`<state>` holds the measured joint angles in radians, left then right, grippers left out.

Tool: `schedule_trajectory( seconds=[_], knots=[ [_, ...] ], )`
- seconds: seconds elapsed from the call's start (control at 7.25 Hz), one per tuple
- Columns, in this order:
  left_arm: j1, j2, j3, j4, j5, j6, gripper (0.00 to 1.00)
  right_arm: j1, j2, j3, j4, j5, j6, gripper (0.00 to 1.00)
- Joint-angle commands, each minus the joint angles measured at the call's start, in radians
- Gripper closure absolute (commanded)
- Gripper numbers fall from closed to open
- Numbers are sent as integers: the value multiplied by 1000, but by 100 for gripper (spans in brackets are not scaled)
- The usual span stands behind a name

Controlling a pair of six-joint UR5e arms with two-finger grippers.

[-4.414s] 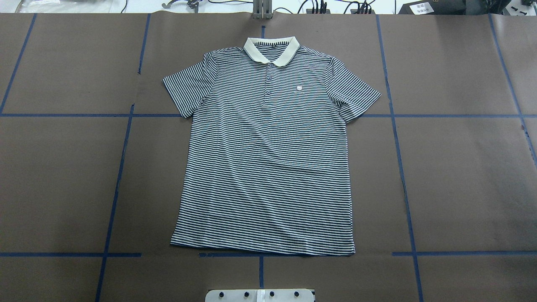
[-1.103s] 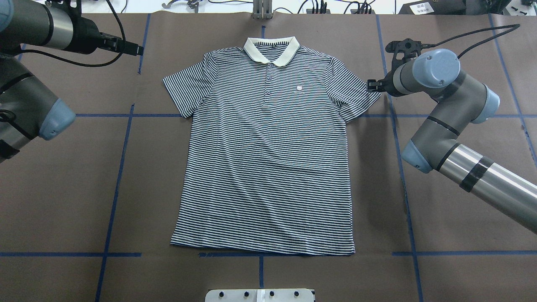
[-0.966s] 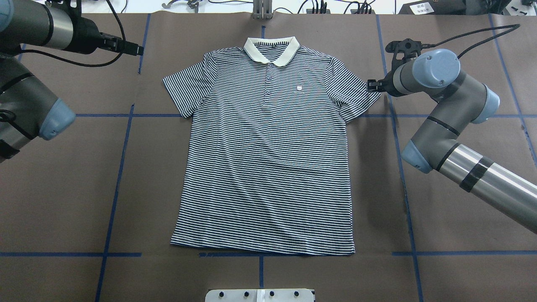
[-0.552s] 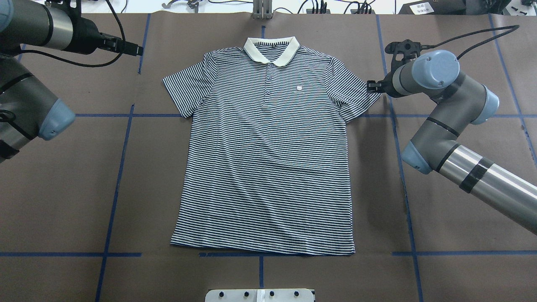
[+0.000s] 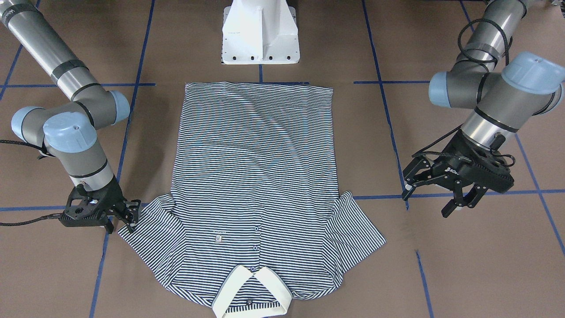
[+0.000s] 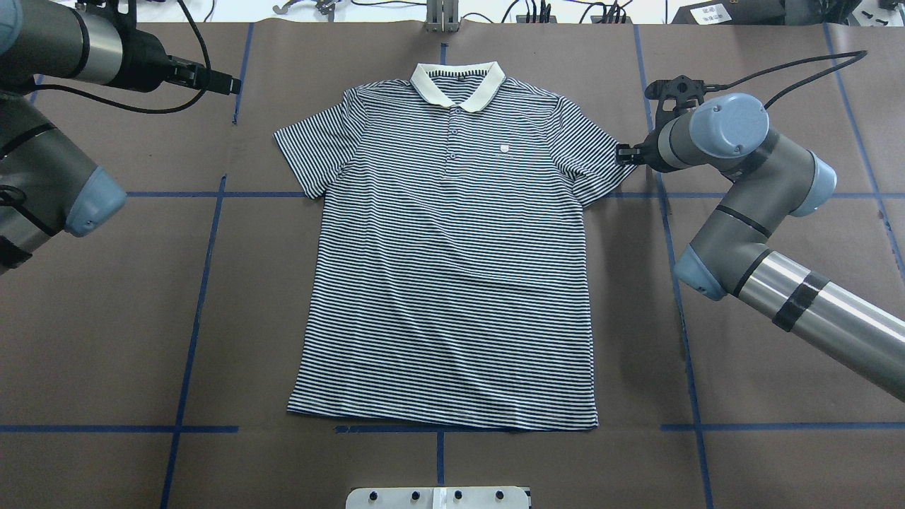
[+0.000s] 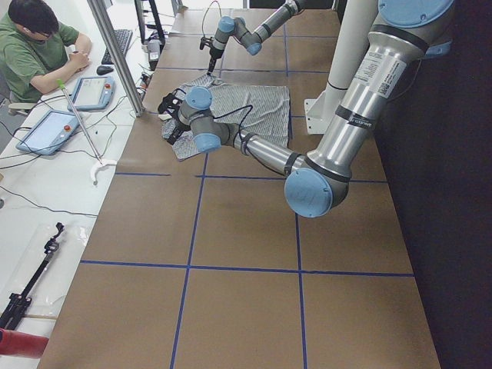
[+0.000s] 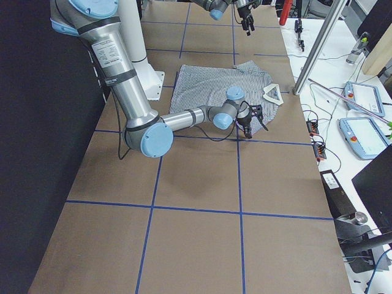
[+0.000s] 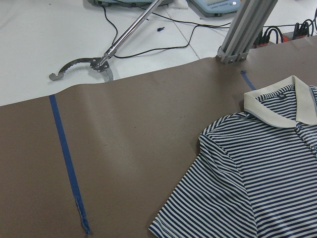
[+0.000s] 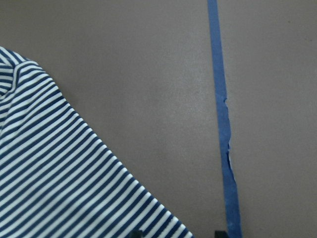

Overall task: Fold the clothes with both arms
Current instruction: 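Lower the right gripper onto the sleeve nearest it and grasp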

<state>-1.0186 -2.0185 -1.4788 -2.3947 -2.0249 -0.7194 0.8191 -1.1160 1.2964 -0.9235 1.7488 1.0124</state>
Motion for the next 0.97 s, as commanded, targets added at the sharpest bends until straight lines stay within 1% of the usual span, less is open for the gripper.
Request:
schedule_trajectory(
  seconds=[0.0,0.14,0.28,0.41,0.83],
  knots=[
    [0,0,0,0,0,0,0,-2,-2,0,0,1,0,43],
    [0,0,0,0,0,0,0,-2,-2,0,0,2,2,51],
    [0,0,0,0,0,0,0,-2,-1,0,0,2,5,71],
    [0,0,0,0,0,0,0,-2,-1,0,0,2,12,100],
    [0,0,0,0,0,0,0,8,13,21,-2,0,21,100]
  ],
)
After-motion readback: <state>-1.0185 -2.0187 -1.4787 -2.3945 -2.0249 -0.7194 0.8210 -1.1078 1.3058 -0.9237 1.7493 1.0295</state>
